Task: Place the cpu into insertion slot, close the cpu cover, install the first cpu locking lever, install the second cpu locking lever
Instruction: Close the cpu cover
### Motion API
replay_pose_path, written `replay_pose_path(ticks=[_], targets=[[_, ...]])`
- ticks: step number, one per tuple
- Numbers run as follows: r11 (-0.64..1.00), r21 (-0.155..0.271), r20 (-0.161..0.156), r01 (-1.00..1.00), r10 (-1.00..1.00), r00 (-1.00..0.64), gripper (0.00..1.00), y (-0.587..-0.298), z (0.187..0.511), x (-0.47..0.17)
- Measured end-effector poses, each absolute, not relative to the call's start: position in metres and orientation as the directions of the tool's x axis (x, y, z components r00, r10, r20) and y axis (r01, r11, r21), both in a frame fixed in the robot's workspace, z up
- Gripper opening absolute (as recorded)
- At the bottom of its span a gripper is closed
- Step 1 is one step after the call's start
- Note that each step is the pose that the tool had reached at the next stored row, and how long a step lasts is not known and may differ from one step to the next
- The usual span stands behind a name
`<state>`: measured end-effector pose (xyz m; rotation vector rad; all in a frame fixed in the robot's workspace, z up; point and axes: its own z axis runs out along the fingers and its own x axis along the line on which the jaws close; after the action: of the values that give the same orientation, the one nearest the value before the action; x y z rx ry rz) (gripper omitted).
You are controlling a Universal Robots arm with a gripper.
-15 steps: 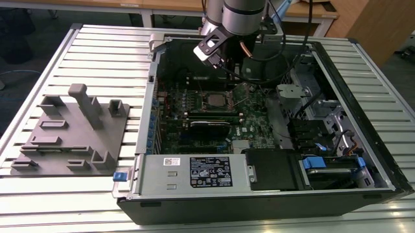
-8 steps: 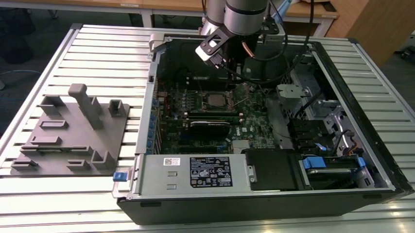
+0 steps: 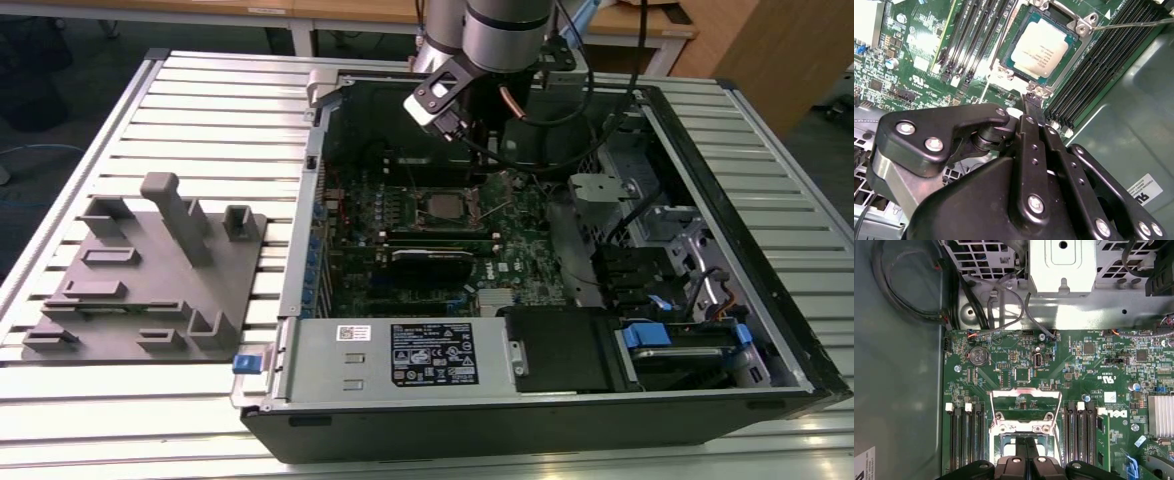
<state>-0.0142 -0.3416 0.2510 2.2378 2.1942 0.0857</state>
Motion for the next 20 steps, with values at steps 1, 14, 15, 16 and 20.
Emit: replay_pose_path(ticks=[1, 14, 15, 16, 20], targets=[[-0.020, 0.043, 0.034, 0.999, 0.999, 0.019, 0.11, -0.3416, 0.2510, -0.0134], [-0.020, 0.043, 0.035, 0.999, 0.999, 0.019, 0.11, -0.3416, 0.2510, -0.0085], [-0.020, 0.043, 0.034, 0.999, 0.999, 0.019, 0.11, -0.3416, 0.2510, -0.0077], [-0.020, 0.043, 0.034, 0.999, 0.999, 0.019, 0.11, -0.3416, 0.2510, -0.0075], [-0.020, 0.043, 0.034, 0.999, 0.999, 0.019, 0.11, -0.3416, 0.2510, -0.0075]])
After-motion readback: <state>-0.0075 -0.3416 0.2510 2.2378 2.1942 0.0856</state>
